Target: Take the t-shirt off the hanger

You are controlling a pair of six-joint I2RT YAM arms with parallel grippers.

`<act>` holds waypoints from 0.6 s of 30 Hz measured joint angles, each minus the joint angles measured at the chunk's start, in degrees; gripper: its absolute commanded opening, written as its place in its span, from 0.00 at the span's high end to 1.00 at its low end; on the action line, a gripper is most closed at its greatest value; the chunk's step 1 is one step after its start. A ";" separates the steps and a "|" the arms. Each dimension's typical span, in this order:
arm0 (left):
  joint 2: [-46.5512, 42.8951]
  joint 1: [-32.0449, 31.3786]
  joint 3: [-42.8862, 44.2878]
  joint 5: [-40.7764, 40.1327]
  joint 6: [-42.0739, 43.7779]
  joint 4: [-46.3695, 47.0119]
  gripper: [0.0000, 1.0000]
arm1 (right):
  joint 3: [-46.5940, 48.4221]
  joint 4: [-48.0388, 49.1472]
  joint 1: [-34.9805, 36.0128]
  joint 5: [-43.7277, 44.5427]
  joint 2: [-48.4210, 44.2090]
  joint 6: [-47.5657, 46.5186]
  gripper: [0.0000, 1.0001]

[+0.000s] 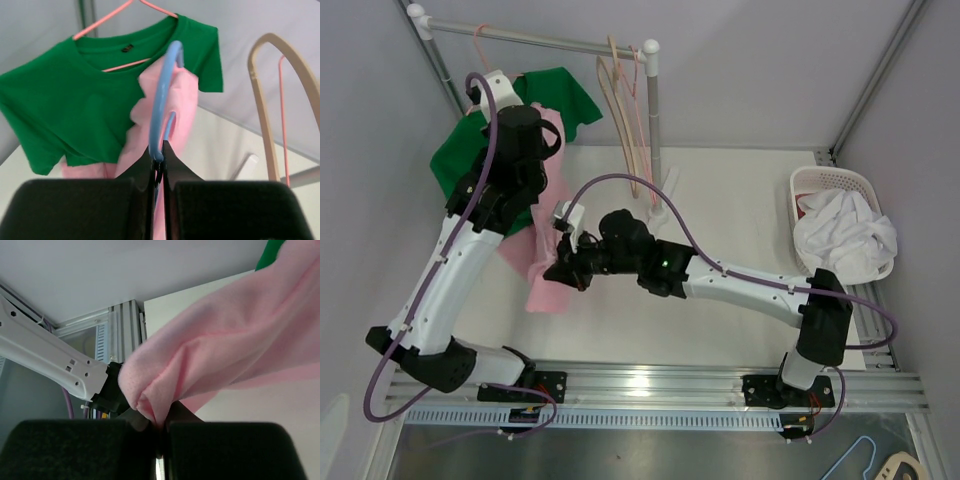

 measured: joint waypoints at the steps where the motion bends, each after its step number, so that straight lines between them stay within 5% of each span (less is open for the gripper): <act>1: 0.09 0.02 -0.22 0.74 0.31 0.48 0.99 | -0.20 -0.09 0.31 0.37 -0.28 0.13 1.00; 12: 10.56 5.27 2.54 9.25 6.95 7.04 0.99 | -15.43 -1.20 14.51 11.82 -15.74 5.33 1.00; 18: 11.87 5.27 9.25 13.20 8.04 3.15 0.99 | -22.53 2.19 15.34 18.82 -18.01 9.49 1.00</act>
